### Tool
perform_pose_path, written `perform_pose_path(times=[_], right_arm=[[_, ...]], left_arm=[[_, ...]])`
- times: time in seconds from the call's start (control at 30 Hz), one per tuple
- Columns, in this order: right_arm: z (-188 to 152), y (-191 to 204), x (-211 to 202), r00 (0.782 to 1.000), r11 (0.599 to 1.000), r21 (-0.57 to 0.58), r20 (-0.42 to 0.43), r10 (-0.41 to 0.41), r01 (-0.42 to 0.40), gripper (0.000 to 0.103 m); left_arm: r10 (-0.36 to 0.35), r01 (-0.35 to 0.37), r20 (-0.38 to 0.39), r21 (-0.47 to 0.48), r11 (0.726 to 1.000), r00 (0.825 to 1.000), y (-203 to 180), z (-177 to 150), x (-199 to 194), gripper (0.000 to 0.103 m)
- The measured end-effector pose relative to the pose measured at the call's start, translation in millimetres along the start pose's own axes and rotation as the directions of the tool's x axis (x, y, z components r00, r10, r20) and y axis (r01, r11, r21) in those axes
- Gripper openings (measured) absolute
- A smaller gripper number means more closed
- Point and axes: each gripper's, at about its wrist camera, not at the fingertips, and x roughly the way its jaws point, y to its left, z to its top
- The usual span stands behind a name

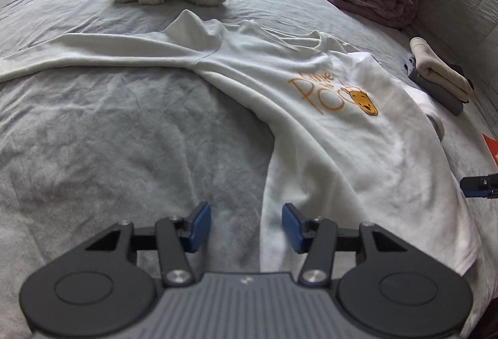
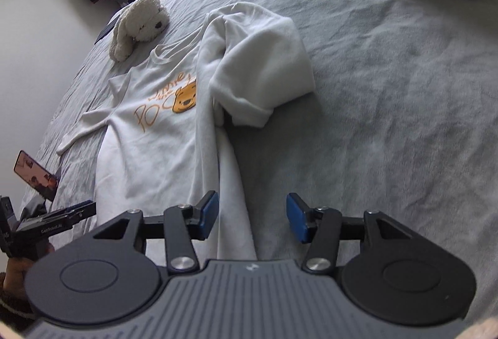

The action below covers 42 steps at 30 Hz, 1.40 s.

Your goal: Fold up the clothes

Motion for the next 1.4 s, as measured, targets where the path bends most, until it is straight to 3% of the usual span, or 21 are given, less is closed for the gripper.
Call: perform_pose_path(times=[0.2,0.3,0.4,0.43,0.47,0.6,0.8,0.87,1.0,1.13,1.4], right_arm=[[-20.6,-2.7,-6.6,0.998,0.998,-0.054,-0.050,0.039,-0.041,0.052],[-28.3,2.3,-4.9,0.997,0.994,-0.105,-0.063,0.033,-0.040,0.049],[-33.6,10.5,0.1,0.998,0.987,-0.161,-0.057,-0.003,-0.006,0.029],[-34.4,13.1,1.3,0.998,0.985,-0.173,-0.059,-0.013,0.002,0.013],[-34.6,16.5,-0.2,0.998,0.983,-0.185,-0.056,-0.015,0.005,0.006],[-37.7,34.1,-15.0,1.000,0.965,-0.262,-0.022,-0.020,0.013,0.005],[-40.8,56.6,-41.3,1.000,0.923,-0.385,0.015,0.006,0.000,0.004],[-40.9,59.6,-46.7,1.000,0.912,-0.409,0.013,0.019,-0.012,0.004],[-41.6,59.3,-33.2,0.999,0.897,-0.442,-0.051,-0.010,-0.014,0.004],[-47.7,53.1,-3.4,0.986,0.885,-0.466,-0.136,-0.093,0.019,0.004],[-44.9,50.6,6.3,0.979,0.878,-0.478,-0.172,-0.111,0.016,0.009]], left_arm=[[-0.024,0.024,-0.064,-0.004,1.000,0.998,-5.6,-16.6,-10.5,0.050],[-0.014,0.012,-0.076,-0.019,1.000,0.997,-9.8,-26.4,-15.2,0.035],[0.002,-0.006,-0.078,-0.051,0.999,0.997,-11.8,-33.8,-20.3,0.010],[0.001,-0.007,-0.075,-0.083,0.997,0.997,-10.3,-35.8,-23.6,0.004],[0.009,-0.016,-0.067,-0.108,0.994,0.998,-9.4,-37.3,-28.8,0.003],[0.028,-0.028,-0.007,-0.175,0.984,1.000,-6.1,-43.5,-61.1,0.003],[0.074,-0.056,0.102,-0.169,0.984,0.992,-12.2,-47.5,-111.8,0.003],[0.081,-0.063,0.106,-0.157,0.986,0.991,-13.4,-48.0,-119.0,0.003],[0.103,-0.096,0.042,-0.136,0.986,0.994,-10.6,-56.3,-105.2,0.003],[0.125,-0.130,-0.046,-0.131,0.983,0.991,-4.1,-72.0,-72.0,0.004],[0.109,-0.118,-0.090,-0.107,0.987,0.990,0.1,-70.5,-63.6,0.009]])
